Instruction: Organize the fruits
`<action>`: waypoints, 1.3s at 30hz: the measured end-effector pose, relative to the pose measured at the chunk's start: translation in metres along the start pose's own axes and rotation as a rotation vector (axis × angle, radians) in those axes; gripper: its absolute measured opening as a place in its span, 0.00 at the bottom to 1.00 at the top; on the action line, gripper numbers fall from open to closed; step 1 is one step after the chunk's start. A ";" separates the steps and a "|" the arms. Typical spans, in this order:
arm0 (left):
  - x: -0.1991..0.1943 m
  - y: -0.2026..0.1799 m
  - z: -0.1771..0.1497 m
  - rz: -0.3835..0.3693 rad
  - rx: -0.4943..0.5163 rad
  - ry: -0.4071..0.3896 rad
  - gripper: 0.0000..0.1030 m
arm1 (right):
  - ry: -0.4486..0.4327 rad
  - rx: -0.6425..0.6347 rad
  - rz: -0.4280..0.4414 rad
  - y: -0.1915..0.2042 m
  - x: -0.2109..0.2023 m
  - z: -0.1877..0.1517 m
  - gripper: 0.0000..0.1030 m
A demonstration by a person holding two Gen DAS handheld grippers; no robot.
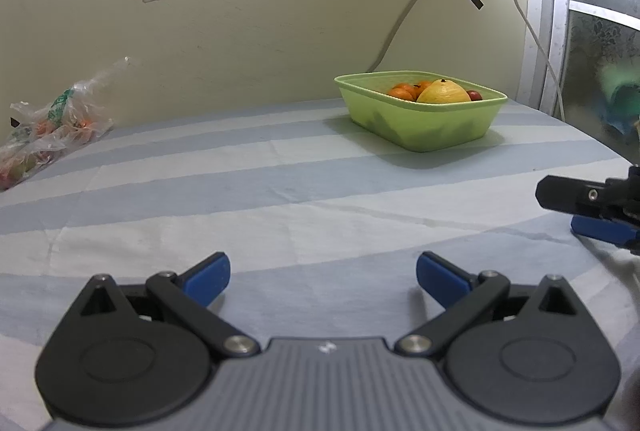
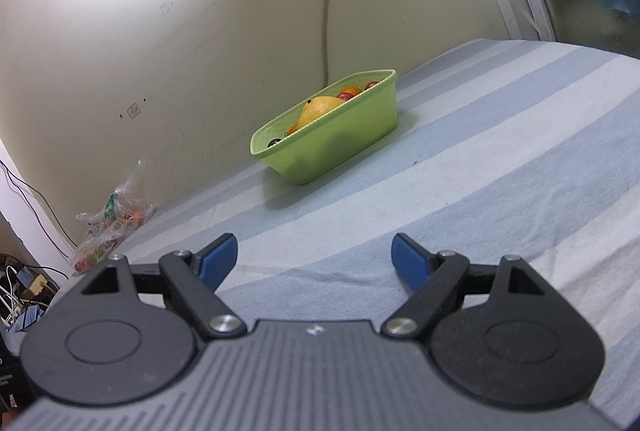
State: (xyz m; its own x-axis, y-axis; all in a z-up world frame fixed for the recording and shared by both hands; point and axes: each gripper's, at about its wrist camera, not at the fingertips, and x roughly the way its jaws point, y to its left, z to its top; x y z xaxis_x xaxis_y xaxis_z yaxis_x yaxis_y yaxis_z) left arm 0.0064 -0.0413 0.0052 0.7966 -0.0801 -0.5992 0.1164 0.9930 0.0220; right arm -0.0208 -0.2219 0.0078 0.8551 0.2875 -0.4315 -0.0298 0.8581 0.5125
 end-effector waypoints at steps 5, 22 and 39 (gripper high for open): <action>-0.001 0.001 -0.001 -0.006 -0.006 0.000 1.00 | -0.001 0.000 -0.001 0.001 0.000 0.000 0.83; -0.001 -0.001 -0.001 -0.001 -0.010 0.003 1.00 | 0.000 0.000 -0.001 0.001 0.000 0.000 0.84; -0.004 0.000 -0.003 -0.019 -0.013 -0.006 1.00 | 0.001 0.000 -0.002 0.001 0.001 0.000 0.84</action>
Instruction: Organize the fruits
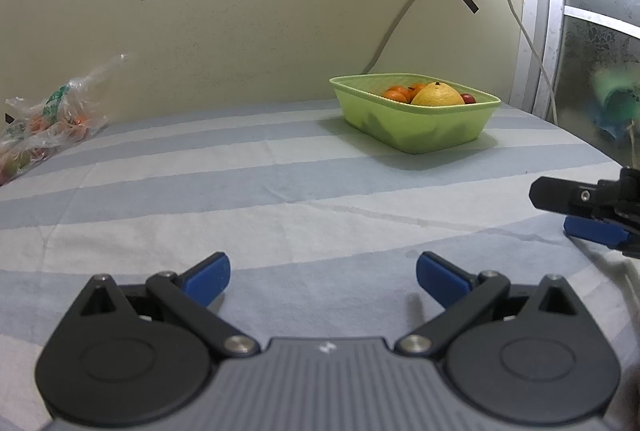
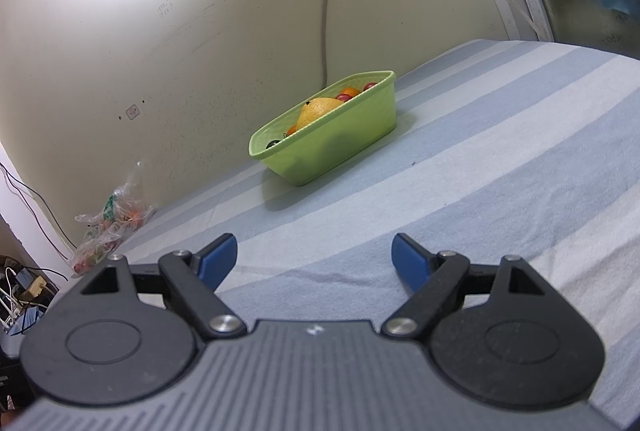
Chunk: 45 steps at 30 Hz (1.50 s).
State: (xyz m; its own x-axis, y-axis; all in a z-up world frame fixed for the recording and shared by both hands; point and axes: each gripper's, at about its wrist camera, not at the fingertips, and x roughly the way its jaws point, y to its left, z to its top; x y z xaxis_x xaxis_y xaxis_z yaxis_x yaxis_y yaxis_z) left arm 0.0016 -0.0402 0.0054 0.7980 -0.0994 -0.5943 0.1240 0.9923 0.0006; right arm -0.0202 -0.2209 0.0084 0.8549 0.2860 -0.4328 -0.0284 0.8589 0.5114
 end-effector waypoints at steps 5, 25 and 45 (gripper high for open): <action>0.000 0.000 0.000 -0.003 -0.003 0.001 1.00 | 0.000 0.000 0.000 0.000 0.000 0.000 0.84; 0.002 0.005 0.003 -0.024 -0.017 0.013 1.00 | 0.000 -0.001 -0.002 0.000 0.000 0.000 0.84; 0.004 0.013 0.011 -0.026 -0.156 0.101 1.00 | -0.007 -0.001 0.004 -0.001 -0.004 -0.004 0.84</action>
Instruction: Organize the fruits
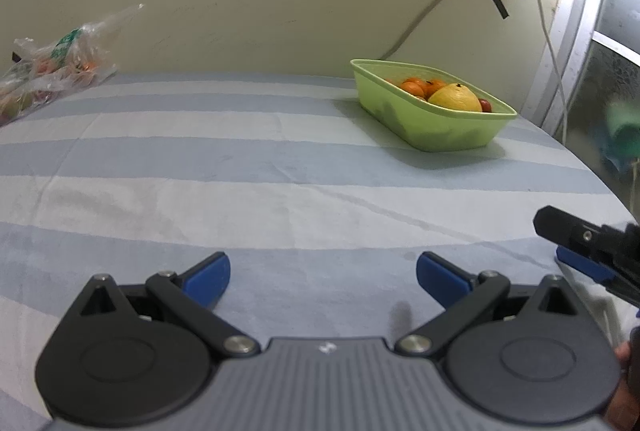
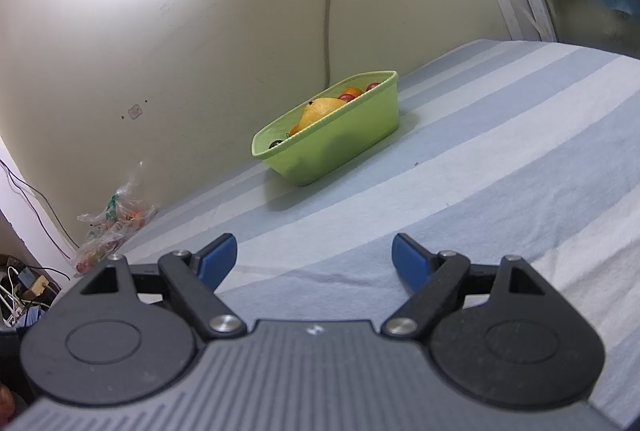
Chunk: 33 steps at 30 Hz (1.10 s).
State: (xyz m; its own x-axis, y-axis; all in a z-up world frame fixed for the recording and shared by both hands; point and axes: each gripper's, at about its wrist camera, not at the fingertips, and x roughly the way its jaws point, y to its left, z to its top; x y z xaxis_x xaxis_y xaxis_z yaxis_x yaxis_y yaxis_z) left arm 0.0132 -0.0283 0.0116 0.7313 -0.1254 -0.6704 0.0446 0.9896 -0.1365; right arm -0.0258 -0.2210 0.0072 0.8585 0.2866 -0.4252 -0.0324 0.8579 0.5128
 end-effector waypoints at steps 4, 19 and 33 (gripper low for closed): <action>-0.002 0.000 0.000 0.035 -0.005 -0.016 1.00 | -0.011 -0.032 -0.005 0.007 -0.003 -0.003 0.84; -0.018 -0.004 0.005 0.126 0.022 -0.126 1.00 | -0.018 -0.050 -0.013 0.012 -0.004 -0.005 0.84; -0.014 -0.003 0.003 0.099 0.006 -0.100 1.00 | -0.019 -0.050 -0.013 0.012 -0.004 -0.005 0.84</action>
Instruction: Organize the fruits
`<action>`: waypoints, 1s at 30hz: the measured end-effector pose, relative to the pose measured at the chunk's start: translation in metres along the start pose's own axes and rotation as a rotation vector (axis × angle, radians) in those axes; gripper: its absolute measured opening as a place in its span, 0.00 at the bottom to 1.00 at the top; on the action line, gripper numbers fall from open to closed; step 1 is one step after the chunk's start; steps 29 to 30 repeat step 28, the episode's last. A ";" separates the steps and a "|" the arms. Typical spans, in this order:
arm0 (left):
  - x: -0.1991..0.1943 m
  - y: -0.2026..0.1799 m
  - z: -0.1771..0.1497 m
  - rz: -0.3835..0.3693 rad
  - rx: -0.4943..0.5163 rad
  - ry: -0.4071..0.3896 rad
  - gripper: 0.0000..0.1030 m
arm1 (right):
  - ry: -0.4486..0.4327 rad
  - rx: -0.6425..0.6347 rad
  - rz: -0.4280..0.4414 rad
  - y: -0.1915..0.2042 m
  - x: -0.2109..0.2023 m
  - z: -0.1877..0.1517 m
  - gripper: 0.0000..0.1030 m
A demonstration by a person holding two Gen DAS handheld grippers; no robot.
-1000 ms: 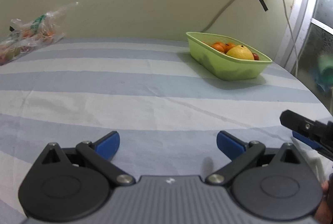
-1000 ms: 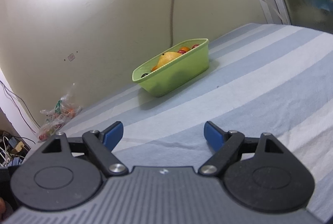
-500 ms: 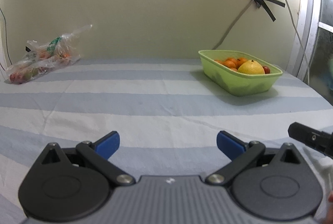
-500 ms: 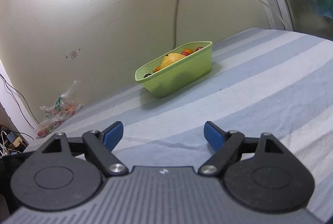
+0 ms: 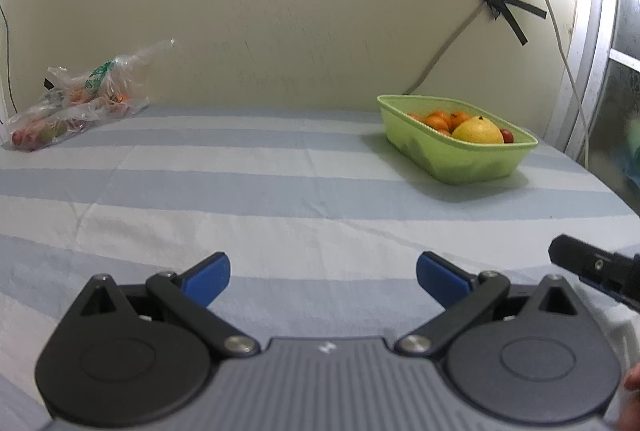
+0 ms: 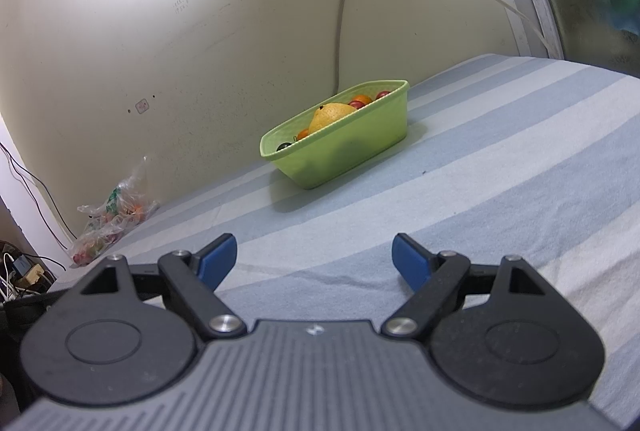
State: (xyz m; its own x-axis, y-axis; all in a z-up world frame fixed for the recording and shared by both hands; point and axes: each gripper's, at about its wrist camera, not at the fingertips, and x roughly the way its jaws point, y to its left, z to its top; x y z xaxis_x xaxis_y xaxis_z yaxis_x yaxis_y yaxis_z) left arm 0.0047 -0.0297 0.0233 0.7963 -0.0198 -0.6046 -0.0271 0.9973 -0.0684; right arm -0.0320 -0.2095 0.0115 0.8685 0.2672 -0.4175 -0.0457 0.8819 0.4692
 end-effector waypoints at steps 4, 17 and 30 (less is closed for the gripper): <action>0.002 -0.001 -0.002 -0.003 0.006 0.016 1.00 | 0.000 0.000 0.000 0.000 0.000 0.000 0.84; 0.006 -0.009 -0.007 -0.021 0.046 0.052 1.00 | 0.000 0.000 0.001 0.000 0.000 0.000 0.84; 0.008 -0.011 -0.009 -0.094 0.040 0.071 1.00 | 0.000 0.000 0.001 0.000 0.000 0.000 0.84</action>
